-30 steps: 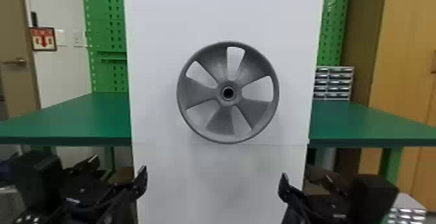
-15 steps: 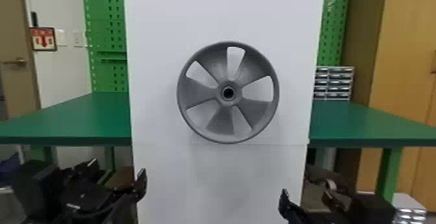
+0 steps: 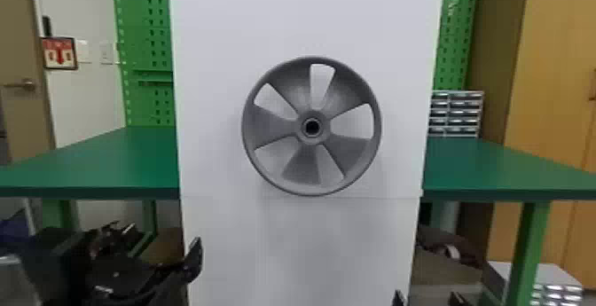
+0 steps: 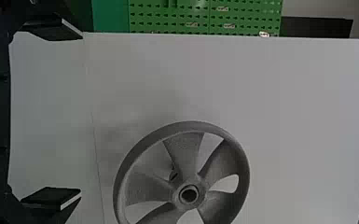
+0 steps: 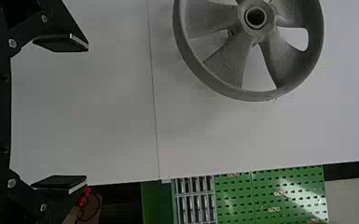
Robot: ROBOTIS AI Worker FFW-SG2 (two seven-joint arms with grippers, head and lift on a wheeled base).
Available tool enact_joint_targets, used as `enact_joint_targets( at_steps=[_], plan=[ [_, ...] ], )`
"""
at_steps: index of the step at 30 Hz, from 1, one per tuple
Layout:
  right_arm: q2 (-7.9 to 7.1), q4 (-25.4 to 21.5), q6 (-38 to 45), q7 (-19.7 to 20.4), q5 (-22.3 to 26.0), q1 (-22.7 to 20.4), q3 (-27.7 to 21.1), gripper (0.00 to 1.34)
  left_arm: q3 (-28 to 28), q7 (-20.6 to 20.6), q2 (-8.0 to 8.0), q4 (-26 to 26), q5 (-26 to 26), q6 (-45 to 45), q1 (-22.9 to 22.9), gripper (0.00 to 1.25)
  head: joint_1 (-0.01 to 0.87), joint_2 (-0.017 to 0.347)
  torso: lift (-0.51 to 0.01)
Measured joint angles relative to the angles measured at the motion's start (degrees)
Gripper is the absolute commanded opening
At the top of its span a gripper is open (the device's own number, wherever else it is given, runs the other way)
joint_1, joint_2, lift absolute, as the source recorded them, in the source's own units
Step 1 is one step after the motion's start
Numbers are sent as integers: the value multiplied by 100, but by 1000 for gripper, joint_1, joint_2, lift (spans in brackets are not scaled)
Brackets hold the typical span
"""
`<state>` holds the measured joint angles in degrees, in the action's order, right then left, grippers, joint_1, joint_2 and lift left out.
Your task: Hold the wheel and insert it
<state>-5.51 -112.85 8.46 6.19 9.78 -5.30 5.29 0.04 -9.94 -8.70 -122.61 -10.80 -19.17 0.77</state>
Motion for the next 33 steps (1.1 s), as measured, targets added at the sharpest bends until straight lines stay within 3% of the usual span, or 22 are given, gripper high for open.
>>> enact_joint_targets(
  at_steps=[23, 33],
  plan=[
    [-76, 167, -134, -56, 62, -90, 58, 1046, 45, -79, 0, 131, 130, 222, -24, 1147, 210, 9, -442],
    [-39, 167, -134, -82, 67, -94, 45, 1046, 38, -111, 0, 140, 131, 229, 2, 1147, 210, 9, -442]
  ],
)
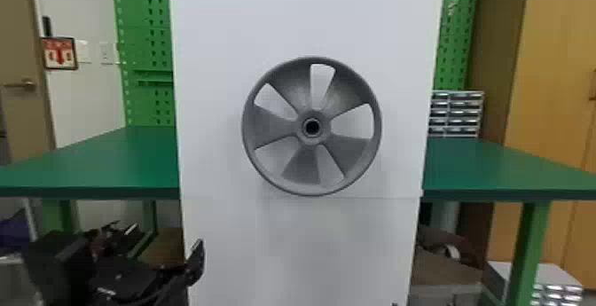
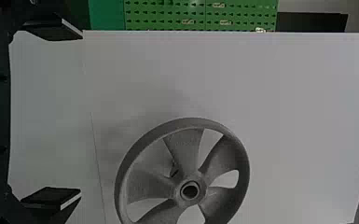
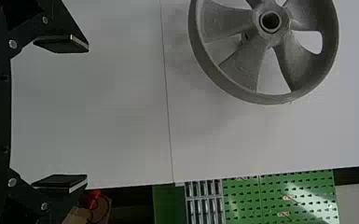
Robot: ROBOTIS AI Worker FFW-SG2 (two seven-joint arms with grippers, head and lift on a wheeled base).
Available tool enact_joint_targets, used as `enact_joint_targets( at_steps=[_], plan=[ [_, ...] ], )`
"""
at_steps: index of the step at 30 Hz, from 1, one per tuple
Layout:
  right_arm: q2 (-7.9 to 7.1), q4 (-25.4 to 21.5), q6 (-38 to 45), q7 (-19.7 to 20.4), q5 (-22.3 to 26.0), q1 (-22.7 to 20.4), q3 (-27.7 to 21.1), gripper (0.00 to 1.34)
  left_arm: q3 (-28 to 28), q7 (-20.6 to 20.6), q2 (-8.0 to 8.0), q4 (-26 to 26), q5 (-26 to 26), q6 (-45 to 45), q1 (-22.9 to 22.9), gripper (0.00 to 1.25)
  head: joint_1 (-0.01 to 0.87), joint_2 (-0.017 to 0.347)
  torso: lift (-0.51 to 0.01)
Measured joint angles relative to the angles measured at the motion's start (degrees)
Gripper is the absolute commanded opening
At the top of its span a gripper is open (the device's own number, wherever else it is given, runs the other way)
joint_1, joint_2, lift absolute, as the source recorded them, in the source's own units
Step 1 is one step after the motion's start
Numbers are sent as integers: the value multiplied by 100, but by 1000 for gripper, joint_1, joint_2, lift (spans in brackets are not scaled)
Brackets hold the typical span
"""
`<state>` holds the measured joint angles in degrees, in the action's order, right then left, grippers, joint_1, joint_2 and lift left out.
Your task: Hold the wheel and insert it
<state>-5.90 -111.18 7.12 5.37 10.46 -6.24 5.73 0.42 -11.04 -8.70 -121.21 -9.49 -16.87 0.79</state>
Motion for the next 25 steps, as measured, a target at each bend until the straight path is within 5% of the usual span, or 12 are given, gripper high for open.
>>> enact_joint_targets(
  at_steps=[25],
  plan=[
    [54, 1, 8, -80, -6, 8, -39, 1046, 46, -65, 0, 175, 44, 201, 9, 1147, 210, 9, -442]
  ],
)
